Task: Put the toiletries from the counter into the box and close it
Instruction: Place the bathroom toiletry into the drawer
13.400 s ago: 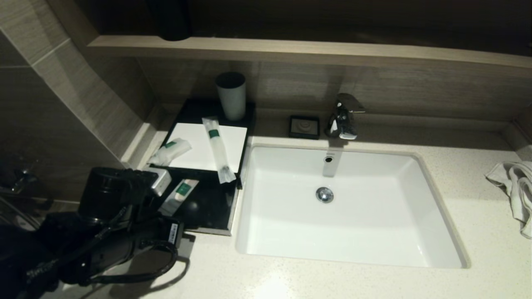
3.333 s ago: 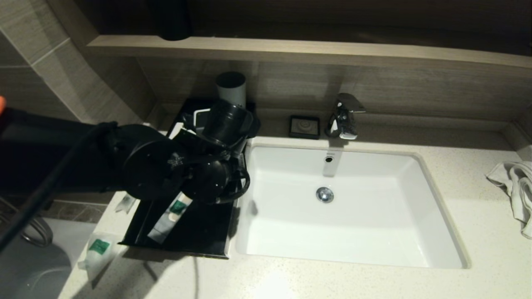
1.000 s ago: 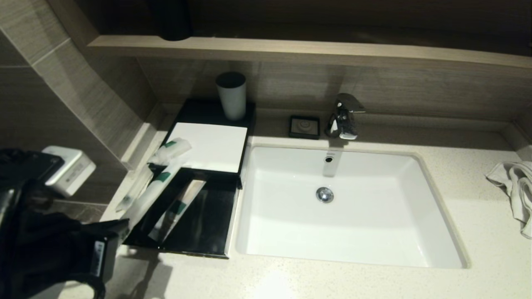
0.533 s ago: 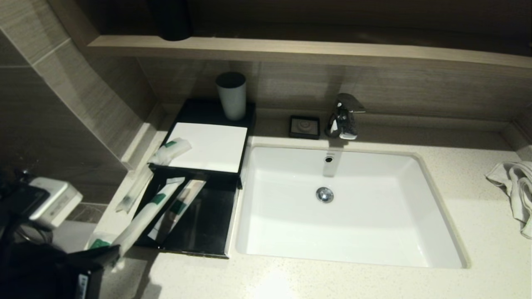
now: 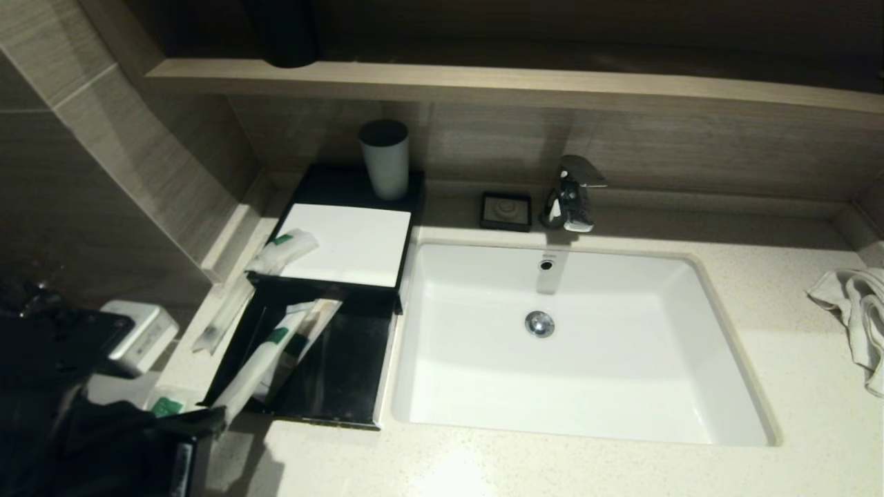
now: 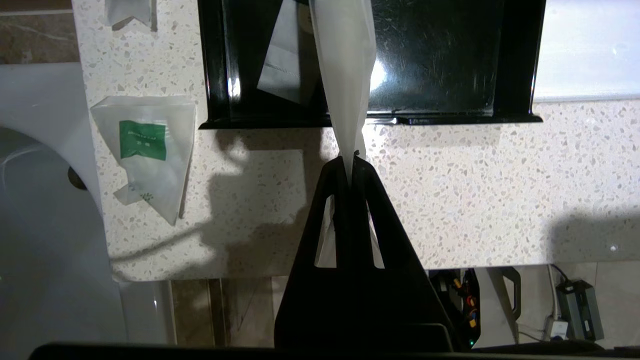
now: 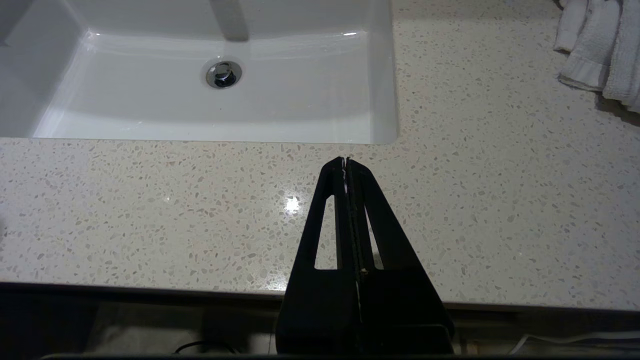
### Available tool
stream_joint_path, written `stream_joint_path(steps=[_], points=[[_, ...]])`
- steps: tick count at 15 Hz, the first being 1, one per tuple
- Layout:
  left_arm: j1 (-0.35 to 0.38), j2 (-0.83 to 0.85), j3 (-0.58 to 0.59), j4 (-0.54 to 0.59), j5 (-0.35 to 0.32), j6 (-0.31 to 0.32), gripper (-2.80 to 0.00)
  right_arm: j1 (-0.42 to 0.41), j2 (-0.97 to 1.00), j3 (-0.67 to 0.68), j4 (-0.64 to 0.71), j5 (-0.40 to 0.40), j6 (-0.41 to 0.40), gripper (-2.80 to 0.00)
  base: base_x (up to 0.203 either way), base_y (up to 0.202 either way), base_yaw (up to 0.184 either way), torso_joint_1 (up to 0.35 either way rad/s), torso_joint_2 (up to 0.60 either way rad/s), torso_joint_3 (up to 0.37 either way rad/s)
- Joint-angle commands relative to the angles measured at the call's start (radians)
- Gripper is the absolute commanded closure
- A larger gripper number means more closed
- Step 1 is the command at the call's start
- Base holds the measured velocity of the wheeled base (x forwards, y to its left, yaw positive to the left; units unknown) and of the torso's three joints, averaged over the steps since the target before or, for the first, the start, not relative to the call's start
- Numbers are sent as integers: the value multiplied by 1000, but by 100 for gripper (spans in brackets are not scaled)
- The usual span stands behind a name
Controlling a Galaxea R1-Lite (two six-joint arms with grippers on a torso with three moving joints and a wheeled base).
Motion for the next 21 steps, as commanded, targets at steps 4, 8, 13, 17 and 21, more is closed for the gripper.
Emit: stream_joint_path(steps=[4, 8, 13, 17, 21], points=[[46, 138, -2, -73, 5, 2, 0, 0, 2, 0, 1, 0, 1, 0, 0, 0, 0, 0, 0, 0], [89, 233, -4, -152, 5, 10, 0, 0, 2, 0, 1, 0, 1, 0, 0, 0, 0, 0, 0, 0], [133, 315, -6, -287, 4, 79, 0, 0, 2, 0, 0, 0, 1, 0, 0, 0, 0, 0, 0, 0], [176, 358, -6, -354, 4, 135, 0, 0, 2, 0, 0, -1, 1, 0, 0, 0, 0, 0, 0, 0], [205, 394, -7, -401, 5, 196, 0, 0, 2, 0, 1, 0, 1, 0, 0, 0, 0, 0, 0, 0]])
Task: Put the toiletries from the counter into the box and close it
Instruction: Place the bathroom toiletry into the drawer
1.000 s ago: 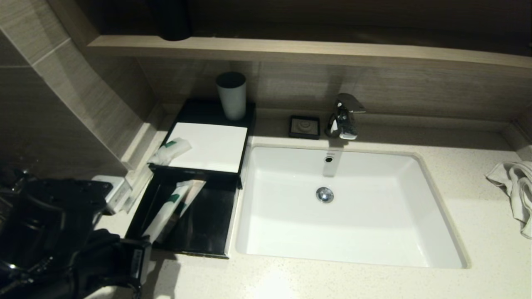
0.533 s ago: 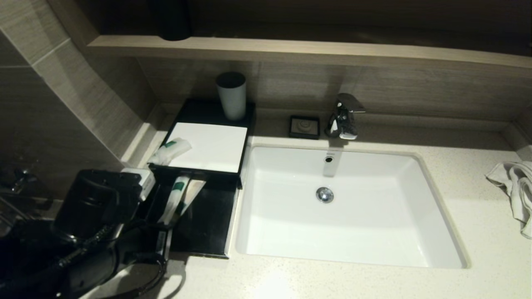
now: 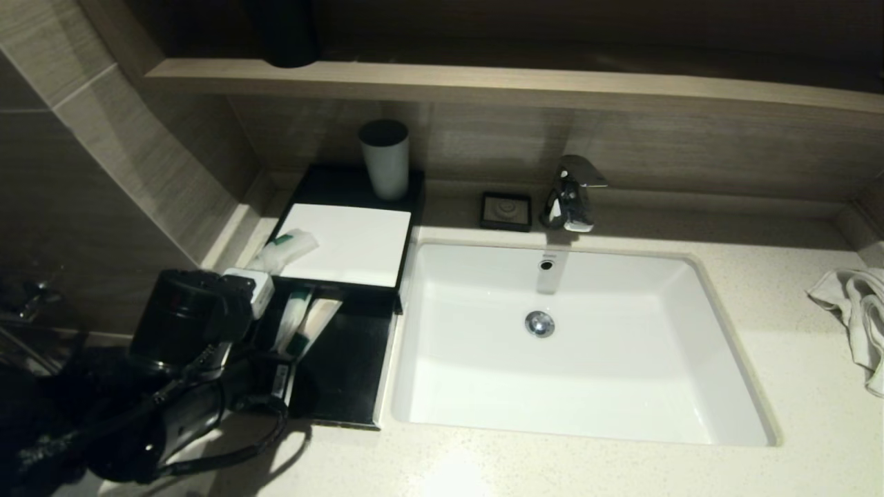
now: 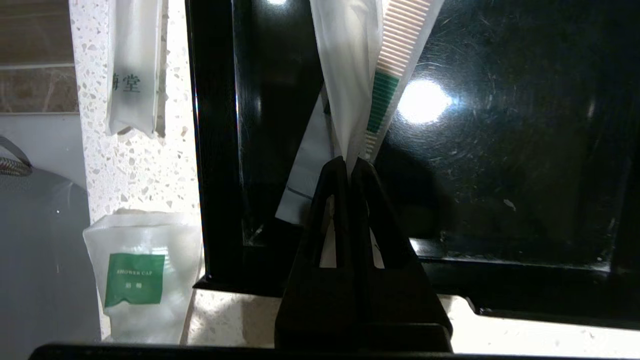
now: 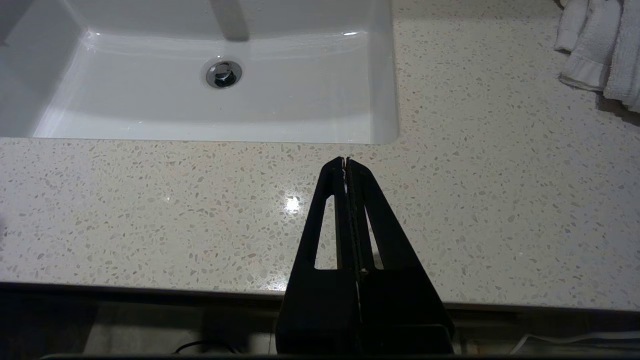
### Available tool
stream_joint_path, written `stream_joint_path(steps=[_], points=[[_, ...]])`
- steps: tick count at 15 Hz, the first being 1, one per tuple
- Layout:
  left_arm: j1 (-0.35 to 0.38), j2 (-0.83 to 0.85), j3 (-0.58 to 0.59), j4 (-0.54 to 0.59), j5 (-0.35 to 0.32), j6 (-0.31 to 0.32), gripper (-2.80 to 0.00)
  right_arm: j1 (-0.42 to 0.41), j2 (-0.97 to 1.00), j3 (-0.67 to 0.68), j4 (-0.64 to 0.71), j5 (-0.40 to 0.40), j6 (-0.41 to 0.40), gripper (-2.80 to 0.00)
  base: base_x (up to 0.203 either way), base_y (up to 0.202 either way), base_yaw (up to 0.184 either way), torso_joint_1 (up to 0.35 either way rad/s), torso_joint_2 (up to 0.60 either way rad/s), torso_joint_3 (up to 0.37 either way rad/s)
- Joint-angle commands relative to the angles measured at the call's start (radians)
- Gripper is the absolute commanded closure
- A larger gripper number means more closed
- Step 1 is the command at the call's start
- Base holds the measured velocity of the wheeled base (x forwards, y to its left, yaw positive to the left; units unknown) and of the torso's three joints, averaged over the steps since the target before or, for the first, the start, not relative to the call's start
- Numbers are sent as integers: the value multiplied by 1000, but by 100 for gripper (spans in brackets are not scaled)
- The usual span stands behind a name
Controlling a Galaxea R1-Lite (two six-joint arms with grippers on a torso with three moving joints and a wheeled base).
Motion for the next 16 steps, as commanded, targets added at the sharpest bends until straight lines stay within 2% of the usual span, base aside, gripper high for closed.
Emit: stream_joint_path(steps=[1, 11, 12, 16], points=[[8, 32, -3, -4, 3, 5, 0, 0, 2, 0, 0, 0, 0, 0, 0, 0, 0, 0, 0, 0], [10, 60, -6, -50, 3, 8, 0, 0, 2, 0, 0, 0, 0, 0, 0, 0, 0, 0, 0, 0], [10, 58, -8, -51, 3, 11, -280, 0, 2, 0, 0, 0, 0, 0, 0, 0, 0, 0, 0, 0], [10, 43, -20, -52, 5, 20, -280, 0, 2, 0, 0, 0, 0, 0, 0, 0, 0, 0, 0, 0]])
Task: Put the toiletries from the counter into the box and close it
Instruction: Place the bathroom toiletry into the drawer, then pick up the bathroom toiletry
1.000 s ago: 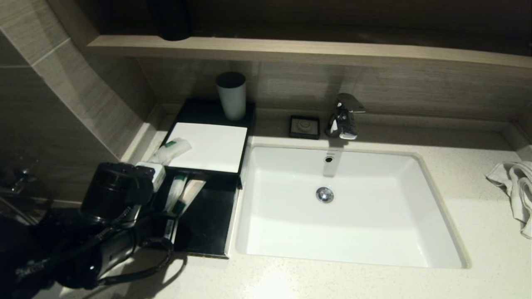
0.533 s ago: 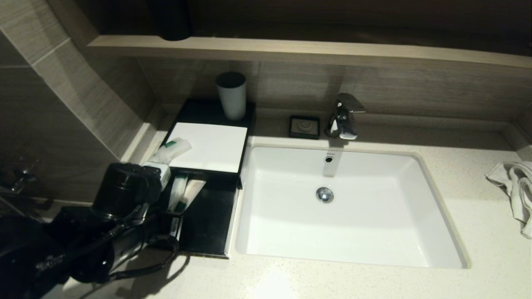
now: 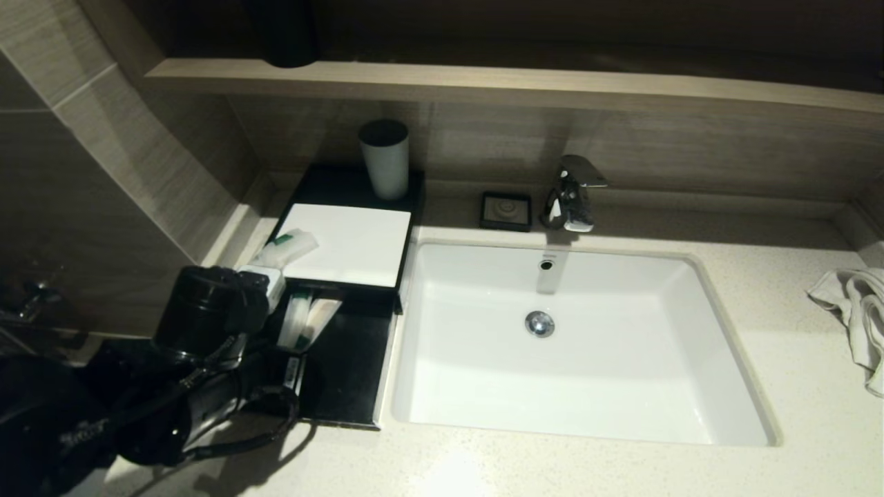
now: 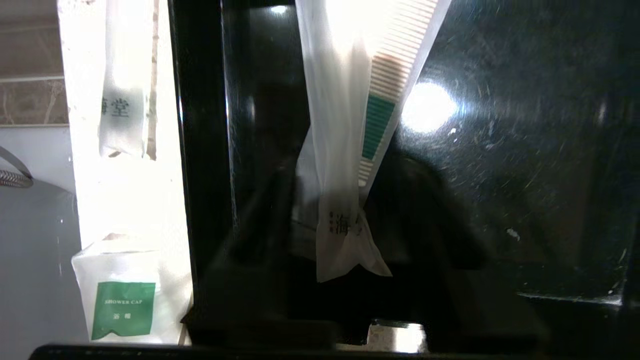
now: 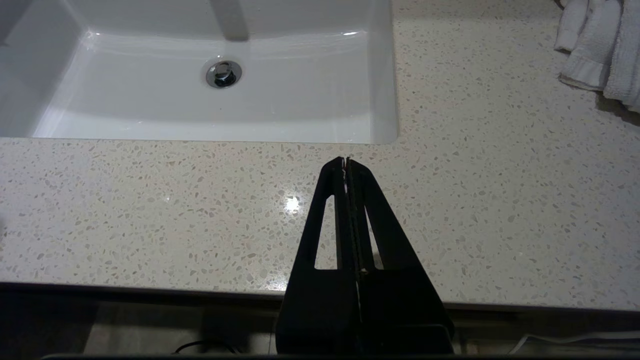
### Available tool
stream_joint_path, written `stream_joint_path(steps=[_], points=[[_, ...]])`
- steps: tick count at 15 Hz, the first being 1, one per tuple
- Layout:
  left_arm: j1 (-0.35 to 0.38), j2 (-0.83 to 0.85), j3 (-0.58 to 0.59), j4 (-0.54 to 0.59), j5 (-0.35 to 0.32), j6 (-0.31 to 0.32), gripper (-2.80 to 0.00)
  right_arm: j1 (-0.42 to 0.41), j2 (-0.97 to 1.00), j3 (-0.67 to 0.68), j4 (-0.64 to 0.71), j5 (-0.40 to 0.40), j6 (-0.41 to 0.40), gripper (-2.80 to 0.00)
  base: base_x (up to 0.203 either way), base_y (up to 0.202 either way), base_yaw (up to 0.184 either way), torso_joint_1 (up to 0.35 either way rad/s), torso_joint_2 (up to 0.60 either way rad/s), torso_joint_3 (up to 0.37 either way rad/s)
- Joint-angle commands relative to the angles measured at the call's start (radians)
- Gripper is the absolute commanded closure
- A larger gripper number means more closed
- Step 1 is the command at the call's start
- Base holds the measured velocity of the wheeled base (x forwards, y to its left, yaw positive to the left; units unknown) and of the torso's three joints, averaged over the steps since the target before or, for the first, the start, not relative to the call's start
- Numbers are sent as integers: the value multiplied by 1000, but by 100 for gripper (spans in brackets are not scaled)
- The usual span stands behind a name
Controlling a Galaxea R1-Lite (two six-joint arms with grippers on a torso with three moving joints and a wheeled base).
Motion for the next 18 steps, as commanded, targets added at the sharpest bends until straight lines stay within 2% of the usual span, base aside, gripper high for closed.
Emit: stream_joint_path(steps=[1, 5, 10, 11, 13, 16, 18], points=[[1, -12, -2, -4, 3, 1, -280, 0, 2, 0, -1, 0, 0, 0, 0, 0, 0, 0, 0, 0], [0, -97, -32, -18, 7, 6, -280, 0, 2, 0, -1, 0, 0, 0, 0, 0, 0, 0, 0, 0], [1, -230, -76, 28, 9, 8, -280, 0, 2, 0, 0, 0, 0, 0, 0, 0, 0, 0, 0, 0], [4, -244, -76, 31, 10, 8, 0, 0, 2, 0, 1, 0, 0, 0, 0, 0, 0, 0, 0, 0], [47, -263, -78, 32, 11, 13, 0, 0, 2, 0, 0, 0, 0, 0, 0, 0, 0, 0, 0, 0], [157, -253, -110, 32, -3, 25, 0, 0, 2, 0, -1, 0, 0, 0, 0, 0, 0, 0, 0, 0], [224, -239, -130, 32, -47, 51, 0, 0, 2, 0, -1, 0, 0, 0, 0, 0, 0, 0, 0, 0]])
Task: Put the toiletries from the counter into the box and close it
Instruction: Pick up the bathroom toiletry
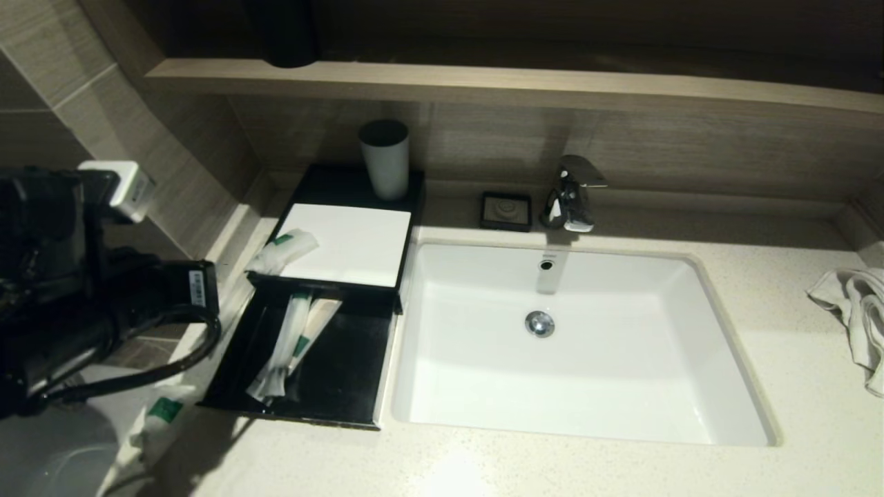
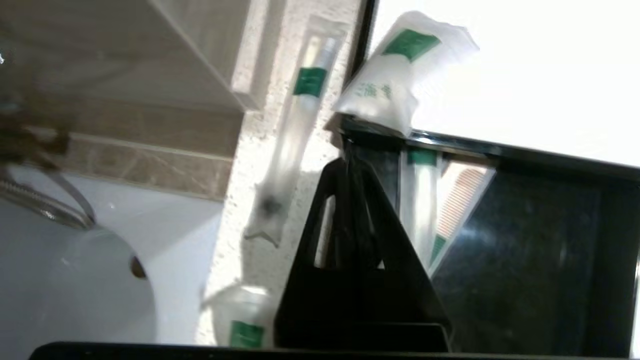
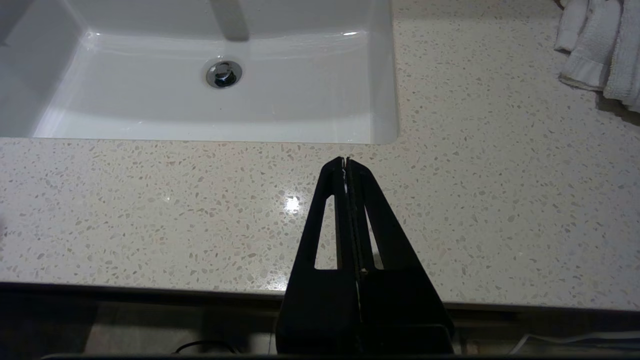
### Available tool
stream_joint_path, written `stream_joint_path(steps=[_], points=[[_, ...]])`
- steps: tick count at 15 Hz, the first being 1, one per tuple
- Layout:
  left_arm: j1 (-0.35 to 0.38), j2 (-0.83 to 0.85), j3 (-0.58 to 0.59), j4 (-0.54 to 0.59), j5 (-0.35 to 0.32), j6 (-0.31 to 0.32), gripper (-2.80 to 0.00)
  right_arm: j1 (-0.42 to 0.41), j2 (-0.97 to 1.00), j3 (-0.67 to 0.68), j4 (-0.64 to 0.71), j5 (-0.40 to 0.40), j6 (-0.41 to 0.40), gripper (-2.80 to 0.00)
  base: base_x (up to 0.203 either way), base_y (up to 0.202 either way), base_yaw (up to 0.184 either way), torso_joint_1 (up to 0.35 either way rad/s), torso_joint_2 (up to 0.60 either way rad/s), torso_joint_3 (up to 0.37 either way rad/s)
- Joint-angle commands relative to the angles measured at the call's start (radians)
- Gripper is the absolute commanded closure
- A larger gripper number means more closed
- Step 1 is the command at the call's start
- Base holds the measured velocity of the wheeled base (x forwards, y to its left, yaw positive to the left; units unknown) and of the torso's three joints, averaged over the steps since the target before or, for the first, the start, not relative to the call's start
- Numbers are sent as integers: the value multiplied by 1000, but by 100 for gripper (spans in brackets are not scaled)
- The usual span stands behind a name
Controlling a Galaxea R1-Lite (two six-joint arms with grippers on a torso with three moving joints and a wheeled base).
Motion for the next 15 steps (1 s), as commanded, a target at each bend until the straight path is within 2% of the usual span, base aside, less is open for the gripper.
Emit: stream_joint_path(steps=[1, 4, 7, 10, 13, 15], points=[[87, 13, -22, -3, -58, 24, 0, 0, 2, 0, 1, 0, 0, 0, 0, 0, 0, 0, 0, 0], [187, 43, -34, -2, -166, 36, 0, 0, 2, 0, 0, 0, 0, 0, 0, 0, 0, 0, 0, 0], [247, 76, -29, -2, -243, 61, 0, 0, 2, 0, 1, 0, 0, 0, 0, 0, 0, 0, 0, 0], [321, 97, -28, -1, -361, 65, 0, 0, 2, 0, 0, -1, 0, 0, 0, 0, 0, 0, 0, 0], [388, 145, -25, -4, -402, 116, 0, 0, 2, 0, 0, 0, 0, 0, 0, 0, 0, 0, 0, 0], [418, 146, -8, -2, -470, 120, 0, 0, 2, 0, 0, 0, 0, 0, 0, 0, 0, 0, 0, 0]])
